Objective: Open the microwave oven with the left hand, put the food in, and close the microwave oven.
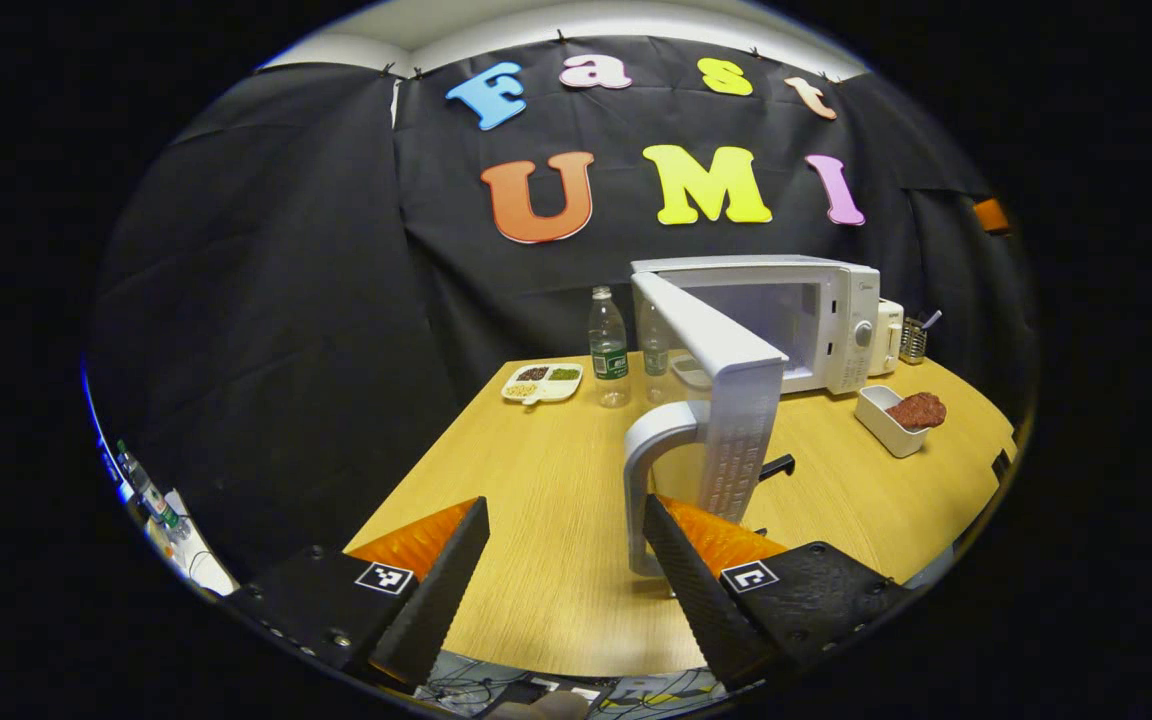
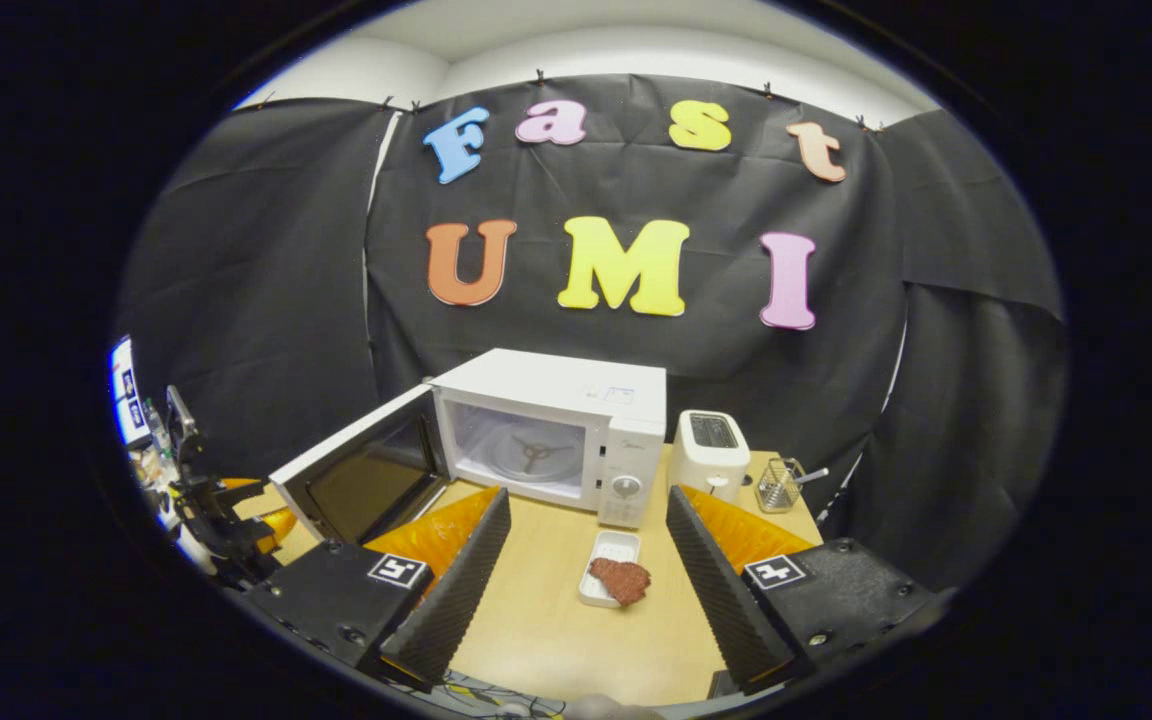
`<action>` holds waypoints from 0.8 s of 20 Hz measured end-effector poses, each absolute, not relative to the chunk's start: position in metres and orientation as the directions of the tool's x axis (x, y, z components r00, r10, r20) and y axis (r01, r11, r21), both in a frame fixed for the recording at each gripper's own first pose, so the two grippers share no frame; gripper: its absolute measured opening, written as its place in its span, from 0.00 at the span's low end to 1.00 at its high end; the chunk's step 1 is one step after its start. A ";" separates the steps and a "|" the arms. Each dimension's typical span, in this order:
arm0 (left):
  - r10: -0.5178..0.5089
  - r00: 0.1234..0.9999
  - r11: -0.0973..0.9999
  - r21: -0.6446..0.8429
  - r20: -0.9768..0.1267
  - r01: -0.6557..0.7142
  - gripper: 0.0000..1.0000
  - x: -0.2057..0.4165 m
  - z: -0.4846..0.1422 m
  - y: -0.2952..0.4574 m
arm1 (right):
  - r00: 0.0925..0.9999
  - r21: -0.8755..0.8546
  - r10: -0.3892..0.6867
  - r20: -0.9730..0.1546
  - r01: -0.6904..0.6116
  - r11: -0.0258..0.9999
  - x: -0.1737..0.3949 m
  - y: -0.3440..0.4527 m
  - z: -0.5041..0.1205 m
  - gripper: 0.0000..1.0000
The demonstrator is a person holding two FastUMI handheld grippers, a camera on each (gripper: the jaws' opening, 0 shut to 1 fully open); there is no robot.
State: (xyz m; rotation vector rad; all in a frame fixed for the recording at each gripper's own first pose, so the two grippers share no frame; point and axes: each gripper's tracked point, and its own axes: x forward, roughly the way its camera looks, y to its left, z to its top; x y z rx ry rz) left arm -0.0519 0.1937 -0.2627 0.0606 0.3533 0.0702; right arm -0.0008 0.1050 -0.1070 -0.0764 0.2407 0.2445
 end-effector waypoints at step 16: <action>0.053 0.980 0.998 -0.006 -0.194 -0.055 0.96 -0.078 -0.104 0.100 | 0.756 0.244 0.331 -0.564 -0.229 0.942 0.097 0.052 -0.364 0.94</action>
